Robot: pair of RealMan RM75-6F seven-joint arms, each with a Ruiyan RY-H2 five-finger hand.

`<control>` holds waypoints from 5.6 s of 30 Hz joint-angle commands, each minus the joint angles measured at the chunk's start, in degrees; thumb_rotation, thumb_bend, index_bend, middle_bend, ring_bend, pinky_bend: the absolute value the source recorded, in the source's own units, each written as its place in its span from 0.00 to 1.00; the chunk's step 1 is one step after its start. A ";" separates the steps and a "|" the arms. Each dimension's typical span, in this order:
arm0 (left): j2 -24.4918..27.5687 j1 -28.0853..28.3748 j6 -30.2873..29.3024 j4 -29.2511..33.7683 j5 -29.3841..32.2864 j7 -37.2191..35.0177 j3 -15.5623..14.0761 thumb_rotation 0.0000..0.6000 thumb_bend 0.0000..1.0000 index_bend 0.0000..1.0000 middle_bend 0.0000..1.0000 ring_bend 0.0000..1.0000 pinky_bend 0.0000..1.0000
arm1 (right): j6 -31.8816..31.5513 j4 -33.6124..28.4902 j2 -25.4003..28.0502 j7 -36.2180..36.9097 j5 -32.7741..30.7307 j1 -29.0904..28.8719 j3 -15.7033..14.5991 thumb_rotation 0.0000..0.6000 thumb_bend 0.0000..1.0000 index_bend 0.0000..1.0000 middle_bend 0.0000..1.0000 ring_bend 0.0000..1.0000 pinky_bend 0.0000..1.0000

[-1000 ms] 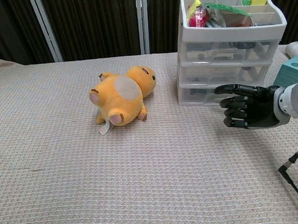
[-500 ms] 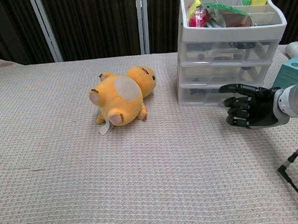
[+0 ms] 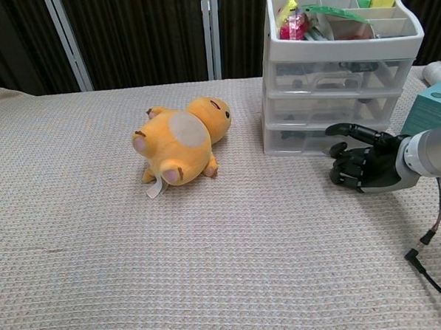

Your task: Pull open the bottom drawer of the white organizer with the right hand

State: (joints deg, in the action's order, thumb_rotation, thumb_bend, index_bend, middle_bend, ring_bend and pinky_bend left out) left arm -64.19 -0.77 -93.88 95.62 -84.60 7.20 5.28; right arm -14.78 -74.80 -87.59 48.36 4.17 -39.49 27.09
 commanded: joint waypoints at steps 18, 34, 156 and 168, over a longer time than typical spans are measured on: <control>0.15 -0.01 -0.05 0.33 -0.20 0.20 -0.21 1.00 0.06 0.00 0.00 0.00 0.00 | 4.43 1.39 -0.12 2.94 2.48 1.17 1.77 1.00 0.28 0.32 0.79 0.85 0.69; 0.08 -0.04 -0.19 0.48 -0.89 0.72 -0.60 1.00 0.06 0.00 0.00 0.00 0.00 | 5.06 -0.08 0.41 4.43 3.81 1.88 0.93 1.00 0.28 0.34 0.79 0.85 0.69; 0.07 -0.96 -3.35 0.88 -6.35 1.11 -1.91 1.00 0.06 0.00 0.00 0.00 0.00 | -41.42 -17.00 3.20 -51.06 48.07 13.30 -11.61 1.00 0.28 0.28 0.77 0.84 0.68; -0.11 -0.72 -2.82 0.60 -6.08 1.12 -1.81 1.00 0.06 0.00 0.00 0.00 0.00 | -40.91 -15.79 0.56 -50.75 45.53 11.29 -10.74 1.00 0.28 0.23 0.77 0.84 0.68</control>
State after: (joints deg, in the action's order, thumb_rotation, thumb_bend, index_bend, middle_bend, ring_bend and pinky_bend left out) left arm -64.30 -1.49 -96.70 96.23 -90.69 8.33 3.46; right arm -55.76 -90.69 -86.92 -2.44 49.83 -28.08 16.24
